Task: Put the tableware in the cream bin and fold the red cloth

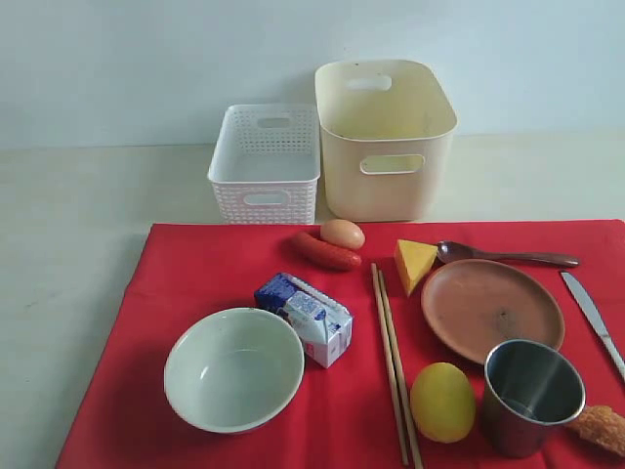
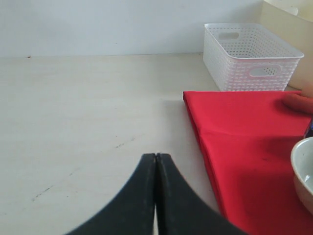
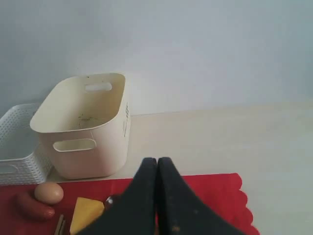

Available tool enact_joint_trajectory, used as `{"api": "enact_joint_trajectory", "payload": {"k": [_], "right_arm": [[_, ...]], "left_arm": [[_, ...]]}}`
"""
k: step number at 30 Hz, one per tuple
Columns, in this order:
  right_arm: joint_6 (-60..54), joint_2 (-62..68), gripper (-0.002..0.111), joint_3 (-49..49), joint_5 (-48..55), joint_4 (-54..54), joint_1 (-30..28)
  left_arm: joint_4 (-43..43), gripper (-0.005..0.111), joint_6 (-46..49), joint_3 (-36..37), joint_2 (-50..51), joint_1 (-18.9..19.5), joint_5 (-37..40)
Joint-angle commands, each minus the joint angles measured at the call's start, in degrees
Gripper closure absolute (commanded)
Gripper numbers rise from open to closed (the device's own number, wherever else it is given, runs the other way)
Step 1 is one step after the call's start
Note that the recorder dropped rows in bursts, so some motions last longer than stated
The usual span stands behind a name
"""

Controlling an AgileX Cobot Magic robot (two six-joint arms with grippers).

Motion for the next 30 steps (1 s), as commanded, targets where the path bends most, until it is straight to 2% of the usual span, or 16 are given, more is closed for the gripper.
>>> {"api": "enact_joint_trajectory", "payload": {"k": [1, 14, 30], "right_arm": [[-3.26, 4.92, 0.108, -1.39, -0.26, 5.12, -0.12], [-22.80, 21.52, 0.108, -8.45, 9.22, 21.93, -0.12], [-26.80, 23.24, 0.108, -8.87, 9.73, 24.65, -0.12]], "left_arm": [[-0.35, 0.107, -0.30, 0.17, -0.24, 0.24, -0.32], [-0.35, 0.107, -0.30, 0.17, -0.24, 0.24, -0.32], [-0.35, 0.107, -0.30, 0.17, -0.24, 0.24, -0.32]]}}
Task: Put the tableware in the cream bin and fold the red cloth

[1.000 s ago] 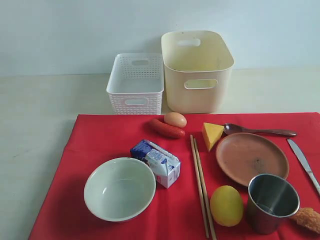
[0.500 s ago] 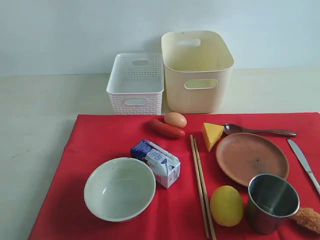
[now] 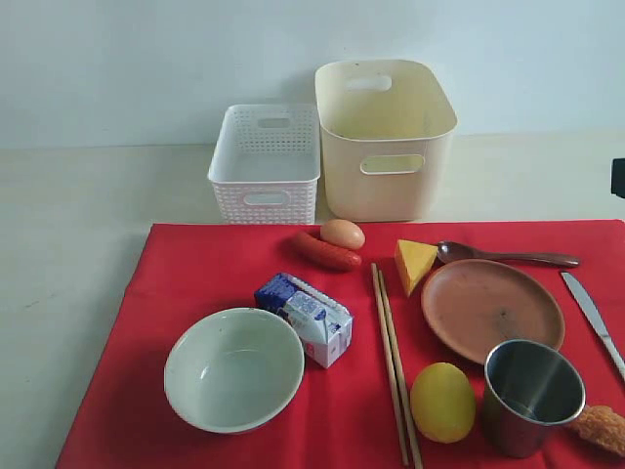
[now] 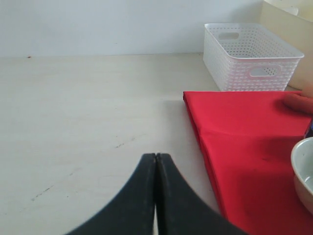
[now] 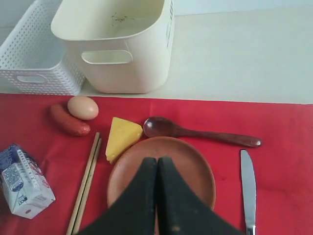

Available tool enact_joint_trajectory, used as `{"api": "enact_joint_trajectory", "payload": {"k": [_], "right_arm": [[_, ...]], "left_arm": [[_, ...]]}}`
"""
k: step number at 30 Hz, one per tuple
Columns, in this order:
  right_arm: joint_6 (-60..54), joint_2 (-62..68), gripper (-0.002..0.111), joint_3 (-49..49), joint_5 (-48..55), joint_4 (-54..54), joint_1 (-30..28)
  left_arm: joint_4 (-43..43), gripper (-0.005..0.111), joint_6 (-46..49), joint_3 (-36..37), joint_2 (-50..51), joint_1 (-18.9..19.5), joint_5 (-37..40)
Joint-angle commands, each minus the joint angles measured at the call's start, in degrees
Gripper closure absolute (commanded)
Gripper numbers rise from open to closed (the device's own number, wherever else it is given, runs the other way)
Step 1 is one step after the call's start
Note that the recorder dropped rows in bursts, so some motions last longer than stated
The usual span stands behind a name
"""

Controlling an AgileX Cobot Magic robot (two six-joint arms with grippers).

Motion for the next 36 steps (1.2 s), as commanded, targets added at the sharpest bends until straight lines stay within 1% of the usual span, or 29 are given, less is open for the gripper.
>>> {"api": "enact_joint_trajectory", "payload": {"k": [1, 4, 8, 14, 17, 28, 36], "right_arm": [[-2.49, 0.56, 0.108, -0.51, -0.81, 0.16, -0.12], [-5.38, 2.50, 0.108, -0.82, -2.84, 0.06, -0.12], [-10.31, 7.47, 0.108, -3.86, -3.00, -0.09, -0.12], [-21.38, 15.75, 0.108, -8.70, -2.71, -0.09, -0.12], [-25.19, 19.85, 0.108, -10.91, -2.71, -0.09, -0.12], [-25.81, 31.68, 0.108, -18.34, -3.95, -0.09, -0.12], [-25.81, 34.95, 0.108, -19.40, -7.48, -0.09, -0.12]], "left_arm": [[-0.35, 0.107, -0.30, 0.17, -0.24, 0.24, -0.32], [-0.35, 0.107, -0.30, 0.17, -0.24, 0.24, -0.32], [-0.35, 0.107, -0.30, 0.17, -0.24, 0.24, -0.32], [-0.35, 0.107, -0.30, 0.17, -0.24, 0.24, -0.32], [-0.35, 0.107, -0.30, 0.17, -0.24, 0.24, -0.32], [-0.35, 0.107, -0.30, 0.17, -0.24, 0.24, -0.32], [-0.35, 0.107, -0.30, 0.17, -0.24, 0.24, -0.32]]}}
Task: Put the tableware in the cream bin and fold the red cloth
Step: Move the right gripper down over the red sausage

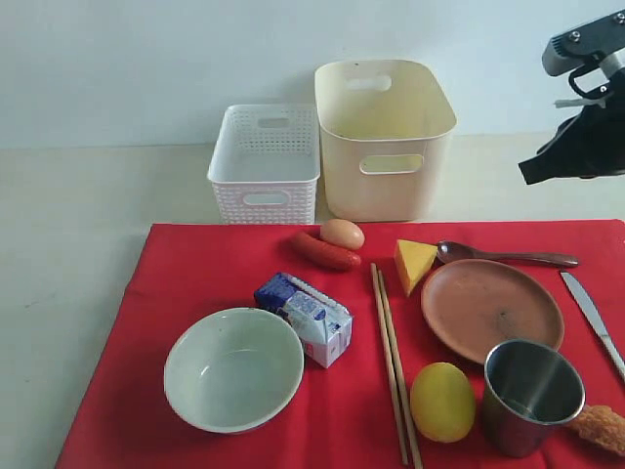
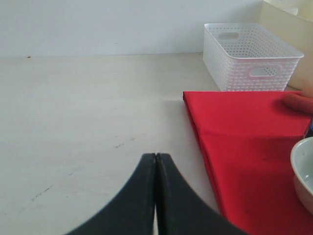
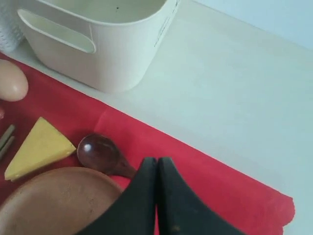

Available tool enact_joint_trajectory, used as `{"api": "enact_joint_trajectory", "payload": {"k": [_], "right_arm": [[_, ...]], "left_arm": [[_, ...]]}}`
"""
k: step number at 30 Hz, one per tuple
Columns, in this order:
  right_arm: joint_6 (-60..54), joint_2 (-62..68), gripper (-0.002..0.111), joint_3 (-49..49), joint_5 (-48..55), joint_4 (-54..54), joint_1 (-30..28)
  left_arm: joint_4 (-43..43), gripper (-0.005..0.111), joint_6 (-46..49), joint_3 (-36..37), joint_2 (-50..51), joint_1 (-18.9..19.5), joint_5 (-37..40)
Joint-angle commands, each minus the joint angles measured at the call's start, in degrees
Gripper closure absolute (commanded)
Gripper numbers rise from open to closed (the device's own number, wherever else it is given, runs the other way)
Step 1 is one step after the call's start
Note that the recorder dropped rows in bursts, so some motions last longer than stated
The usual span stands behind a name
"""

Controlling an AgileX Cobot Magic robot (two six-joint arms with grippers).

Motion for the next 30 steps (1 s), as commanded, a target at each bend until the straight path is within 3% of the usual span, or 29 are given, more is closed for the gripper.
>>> {"api": "enact_joint_trajectory", "payload": {"k": [1, 18, 23, 30], "right_arm": [[-0.49, 1.31, 0.108, -0.49, -2.21, -0.09, -0.12], [-5.62, 2.13, 0.108, -0.73, -1.01, 1.51, 1.89], [-6.79, 4.82, 0.108, -4.96, 7.51, 1.51, 5.70], [-6.89, 11.69, 0.087, -10.54, 15.05, 1.51, 11.34]], "left_arm": [[-0.35, 0.107, -0.30, 0.17, -0.24, 0.24, -0.32], [-0.35, 0.107, -0.30, 0.17, -0.24, 0.24, -0.32], [-0.35, 0.107, -0.30, 0.17, -0.24, 0.24, -0.32], [-0.35, 0.107, -0.30, 0.17, -0.24, 0.24, -0.32]]}}
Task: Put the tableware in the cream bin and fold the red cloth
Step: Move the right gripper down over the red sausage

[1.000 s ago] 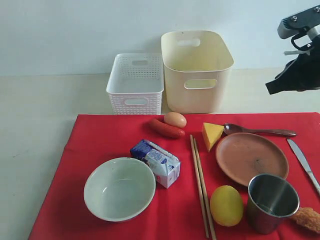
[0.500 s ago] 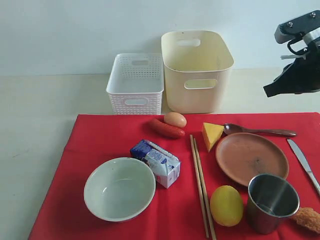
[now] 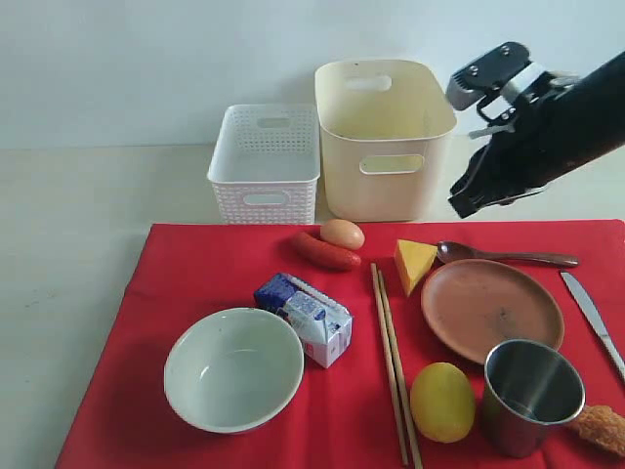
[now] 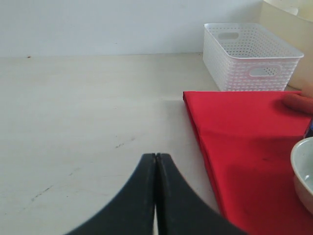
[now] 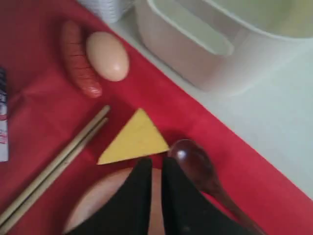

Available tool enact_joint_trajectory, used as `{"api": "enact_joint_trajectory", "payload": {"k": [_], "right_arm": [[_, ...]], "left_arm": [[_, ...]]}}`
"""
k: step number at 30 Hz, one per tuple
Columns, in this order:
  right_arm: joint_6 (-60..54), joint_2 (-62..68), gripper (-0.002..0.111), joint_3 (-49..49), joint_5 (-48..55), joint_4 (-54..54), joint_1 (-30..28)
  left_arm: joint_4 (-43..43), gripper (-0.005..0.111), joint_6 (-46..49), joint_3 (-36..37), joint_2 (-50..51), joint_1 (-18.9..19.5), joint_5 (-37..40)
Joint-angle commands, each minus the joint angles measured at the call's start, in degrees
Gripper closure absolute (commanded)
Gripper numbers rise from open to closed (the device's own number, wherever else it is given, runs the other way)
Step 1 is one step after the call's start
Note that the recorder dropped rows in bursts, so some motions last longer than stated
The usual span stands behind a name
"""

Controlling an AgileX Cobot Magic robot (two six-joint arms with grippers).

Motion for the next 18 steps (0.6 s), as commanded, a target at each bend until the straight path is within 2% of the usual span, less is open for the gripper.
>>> {"api": "enact_joint_trajectory", "payload": {"k": [1, 9, 18], "right_arm": [[-0.67, 4.41, 0.083, -3.74, 3.26, 0.04, 3.41], [-2.40, 13.21, 0.063, -11.32, 5.07, -0.33, 9.44], [-2.40, 21.41, 0.055, -21.12, 13.90, -0.11, 10.78]], "left_arm": [[-0.35, 0.107, -0.30, 0.17, -0.24, 0.24, -0.32], [-0.35, 0.107, -0.30, 0.17, -0.24, 0.24, -0.32], [-0.35, 0.107, -0.30, 0.17, -0.24, 0.24, -0.32]]}}
